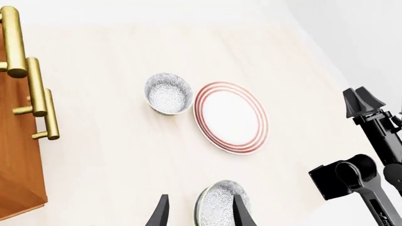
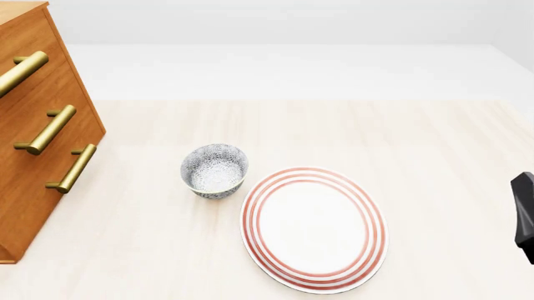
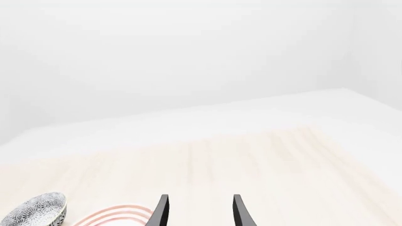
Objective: Stack the bowl in the middle on the bowl at the back.
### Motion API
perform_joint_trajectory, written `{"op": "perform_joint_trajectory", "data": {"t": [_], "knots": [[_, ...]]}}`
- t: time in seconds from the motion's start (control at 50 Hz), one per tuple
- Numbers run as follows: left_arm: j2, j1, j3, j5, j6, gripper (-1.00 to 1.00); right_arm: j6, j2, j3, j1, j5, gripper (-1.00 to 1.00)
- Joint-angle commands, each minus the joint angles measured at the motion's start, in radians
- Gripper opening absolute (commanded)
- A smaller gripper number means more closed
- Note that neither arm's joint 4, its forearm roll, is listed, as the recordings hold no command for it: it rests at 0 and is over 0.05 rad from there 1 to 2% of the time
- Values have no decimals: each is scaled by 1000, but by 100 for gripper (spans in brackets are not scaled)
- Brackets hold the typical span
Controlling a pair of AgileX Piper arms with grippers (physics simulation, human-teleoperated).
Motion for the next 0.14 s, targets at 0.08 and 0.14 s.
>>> {"op": "perform_joint_trajectory", "data": {"t": [0.08, 0.14], "knots": [[-126, 187, -62, 30, -6, 100, 35, 0, -174, -11, 154, 100], [-155, 208, -49, 30, -12, 100, 30, 0, -213, -9, 184, 100]]}}
